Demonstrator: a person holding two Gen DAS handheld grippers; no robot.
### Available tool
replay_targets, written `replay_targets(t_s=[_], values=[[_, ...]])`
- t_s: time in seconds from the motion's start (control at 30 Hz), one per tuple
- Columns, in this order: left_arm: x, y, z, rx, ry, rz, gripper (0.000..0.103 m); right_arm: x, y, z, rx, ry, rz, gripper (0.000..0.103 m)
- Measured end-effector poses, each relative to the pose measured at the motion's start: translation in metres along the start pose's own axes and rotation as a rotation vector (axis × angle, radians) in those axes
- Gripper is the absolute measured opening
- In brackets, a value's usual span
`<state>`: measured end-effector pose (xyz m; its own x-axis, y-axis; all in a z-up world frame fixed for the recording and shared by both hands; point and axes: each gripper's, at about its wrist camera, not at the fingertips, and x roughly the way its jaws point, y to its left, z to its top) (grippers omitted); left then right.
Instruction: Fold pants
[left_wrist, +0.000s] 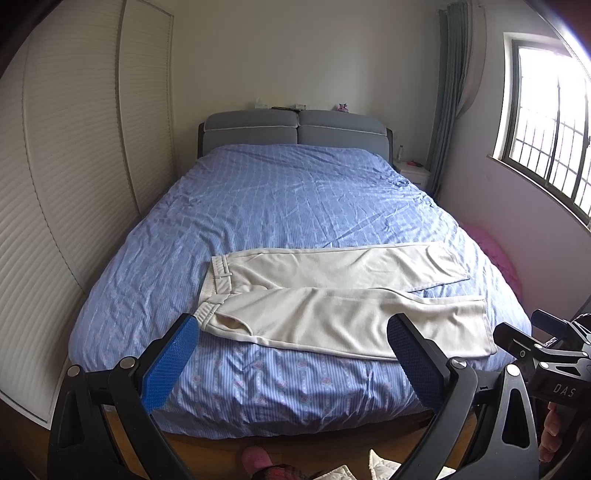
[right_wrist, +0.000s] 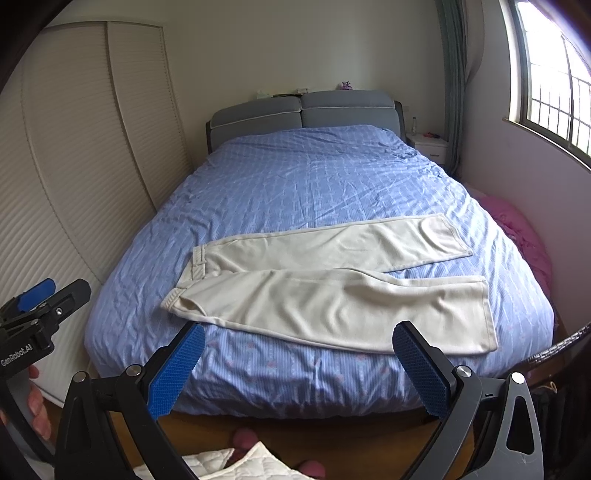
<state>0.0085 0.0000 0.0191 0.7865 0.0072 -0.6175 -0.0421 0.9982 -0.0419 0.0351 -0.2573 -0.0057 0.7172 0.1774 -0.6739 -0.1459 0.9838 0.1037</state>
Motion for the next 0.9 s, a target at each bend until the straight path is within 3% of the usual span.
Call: replay_targets(t_s=[0.9], values=[[0.0012,0.0013,0.0022,0.002,-0.021,-0.007,0.103,-0.0025,-0.0040,0.0065,0.009,-0.015,-0.006,0.103]])
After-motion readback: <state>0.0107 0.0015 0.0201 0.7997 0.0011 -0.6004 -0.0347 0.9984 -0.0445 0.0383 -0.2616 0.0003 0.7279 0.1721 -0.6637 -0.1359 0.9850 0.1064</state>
